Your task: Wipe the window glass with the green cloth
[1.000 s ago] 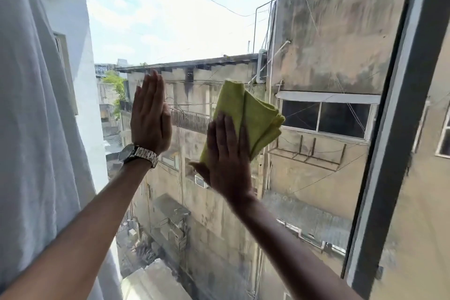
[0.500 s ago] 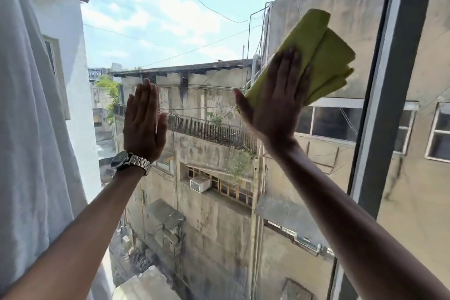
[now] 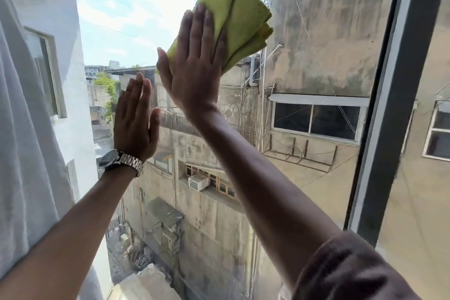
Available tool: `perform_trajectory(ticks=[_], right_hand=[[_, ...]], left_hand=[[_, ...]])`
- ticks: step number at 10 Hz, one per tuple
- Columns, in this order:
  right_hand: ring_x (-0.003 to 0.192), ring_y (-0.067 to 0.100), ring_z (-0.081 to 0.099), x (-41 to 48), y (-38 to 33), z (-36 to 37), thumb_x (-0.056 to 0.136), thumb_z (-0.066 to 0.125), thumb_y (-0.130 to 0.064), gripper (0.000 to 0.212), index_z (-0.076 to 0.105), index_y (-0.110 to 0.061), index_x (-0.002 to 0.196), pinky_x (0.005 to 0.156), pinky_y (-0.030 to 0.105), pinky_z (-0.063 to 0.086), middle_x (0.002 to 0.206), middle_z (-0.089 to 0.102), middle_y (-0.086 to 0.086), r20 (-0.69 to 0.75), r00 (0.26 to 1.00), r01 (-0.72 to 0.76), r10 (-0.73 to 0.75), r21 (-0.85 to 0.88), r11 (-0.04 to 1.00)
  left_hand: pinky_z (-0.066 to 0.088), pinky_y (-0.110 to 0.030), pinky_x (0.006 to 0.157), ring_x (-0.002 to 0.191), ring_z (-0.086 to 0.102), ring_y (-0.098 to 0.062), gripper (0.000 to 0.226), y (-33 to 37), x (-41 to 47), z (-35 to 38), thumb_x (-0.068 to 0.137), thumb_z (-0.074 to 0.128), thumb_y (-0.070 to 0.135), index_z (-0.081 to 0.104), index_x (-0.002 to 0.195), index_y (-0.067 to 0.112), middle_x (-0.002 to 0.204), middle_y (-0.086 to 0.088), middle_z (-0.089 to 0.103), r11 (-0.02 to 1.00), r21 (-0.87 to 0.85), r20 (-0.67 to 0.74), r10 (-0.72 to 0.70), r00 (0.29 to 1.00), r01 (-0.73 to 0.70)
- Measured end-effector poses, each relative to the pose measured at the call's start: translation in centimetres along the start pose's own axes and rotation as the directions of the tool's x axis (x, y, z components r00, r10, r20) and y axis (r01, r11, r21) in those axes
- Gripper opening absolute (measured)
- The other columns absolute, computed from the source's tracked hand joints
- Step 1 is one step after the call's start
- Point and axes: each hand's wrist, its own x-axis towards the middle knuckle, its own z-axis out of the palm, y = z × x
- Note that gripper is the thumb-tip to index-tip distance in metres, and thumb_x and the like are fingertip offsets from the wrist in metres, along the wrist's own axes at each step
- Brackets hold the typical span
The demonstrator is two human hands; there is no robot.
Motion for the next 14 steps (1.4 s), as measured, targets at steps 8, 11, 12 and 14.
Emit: perform_trajectory(ticks=[8, 11, 12, 14], right_hand=[[0.105, 0.028, 0.057, -58.4, 17.6, -21.6, 0.086, 0.084, -0.024, 0.052, 0.055, 0.000, 0.122, 0.077, 0.036, 0.038, 0.113, 0.060, 0.017, 0.830, -0.488, -0.443, -0.272, 0.034, 0.896], [0.084, 0.025, 0.051, -99.5, 17.8, -37.9, 0.072, 0.080, -0.009, 0.044, 0.044, -0.030, 0.089, 0.066, 0.031, 0.041, 0.099, 0.051, 0.007, 0.764, -0.633, -0.559, -0.126, -0.339, 0.756], [0.082, 0.035, 0.055, -106.7, 17.2, -40.7, 0.081, 0.068, 0.000, 0.027, 0.051, -0.016, 0.096, 0.075, 0.042, 0.051, 0.106, 0.042, 0.006, 0.835, -0.543, -0.499, -0.090, -0.234, 0.834], [0.117, 0.043, 0.051, -109.3, 17.0, -43.5, 0.077, 0.079, -0.011, 0.027, 0.067, -0.013, 0.101, 0.091, 0.051, 0.052, 0.136, 0.053, 0.024, 0.889, -0.410, -0.335, -0.205, 0.062, 0.940]], left_hand=[[0.051, -0.041, 0.085, 0.089, 0.058, -0.021, 0.023, 31.2, -53.3, -21.4, 0.085, 0.062, 0.036, 0.050, 0.105, 0.034, 0.096, -0.001, 0.060, 0.086, 0.361, 0.842, -0.459, -0.284, 0.929], [0.035, -0.035, 0.062, 0.060, 0.049, -0.014, 0.028, 47.5, -83.2, -39.6, 0.095, 0.063, 0.014, 0.047, 0.081, 0.032, 0.069, 0.009, 0.053, 0.065, 0.816, 0.544, -0.419, -0.727, 0.574], [0.041, -0.032, 0.075, 0.085, 0.061, -0.027, 0.009, 50.9, -88.9, -40.6, 0.092, 0.065, 0.009, 0.060, 0.095, 0.016, 0.088, 0.000, 0.062, 0.133, 0.807, 0.569, -0.436, -0.698, 0.575], [0.052, -0.046, 0.086, 0.119, 0.053, -0.038, 0.029, 53.6, -89.8, -39.8, 0.094, 0.053, 0.010, 0.060, 0.120, 0.018, 0.140, -0.012, 0.043, 0.467, 0.806, 0.579, -0.491, -0.651, 0.365]])
